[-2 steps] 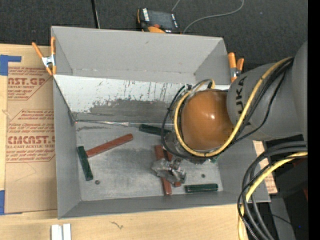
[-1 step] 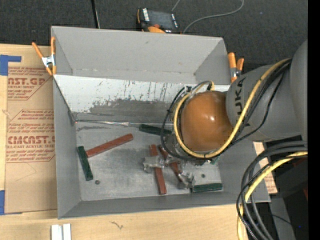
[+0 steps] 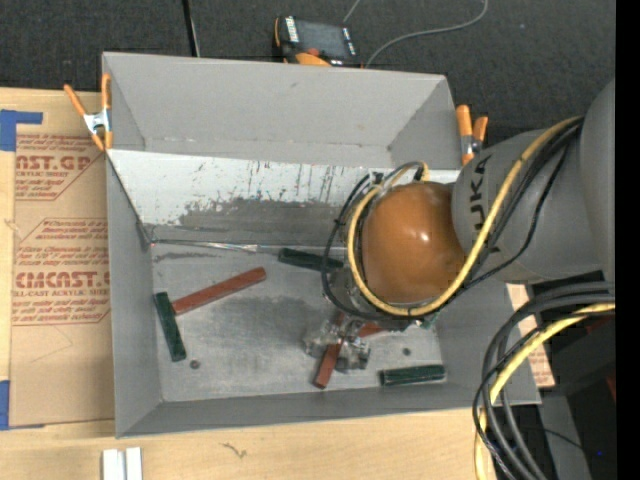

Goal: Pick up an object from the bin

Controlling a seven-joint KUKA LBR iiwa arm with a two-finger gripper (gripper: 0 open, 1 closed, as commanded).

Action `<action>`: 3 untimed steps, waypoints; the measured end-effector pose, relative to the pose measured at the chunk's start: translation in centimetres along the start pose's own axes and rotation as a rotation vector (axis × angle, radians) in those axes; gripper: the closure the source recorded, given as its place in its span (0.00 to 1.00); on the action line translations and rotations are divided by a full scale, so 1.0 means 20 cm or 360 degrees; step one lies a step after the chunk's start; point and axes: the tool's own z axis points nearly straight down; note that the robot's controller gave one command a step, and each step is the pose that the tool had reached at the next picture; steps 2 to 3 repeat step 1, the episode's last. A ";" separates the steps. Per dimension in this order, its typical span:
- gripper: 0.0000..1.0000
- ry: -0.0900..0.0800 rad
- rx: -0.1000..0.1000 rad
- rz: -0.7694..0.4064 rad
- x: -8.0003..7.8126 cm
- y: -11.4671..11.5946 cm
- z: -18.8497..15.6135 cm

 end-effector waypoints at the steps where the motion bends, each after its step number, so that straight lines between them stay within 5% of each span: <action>1: 1.00 -0.0006 0.0013 -0.0037 0.01 -0.03 -0.73; 3: 1.00 -0.0006 0.0013 -0.0037 0.01 -0.03 -0.73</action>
Offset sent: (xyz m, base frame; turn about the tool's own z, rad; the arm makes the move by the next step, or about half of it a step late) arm 0.0031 -0.0065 0.1423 -0.0251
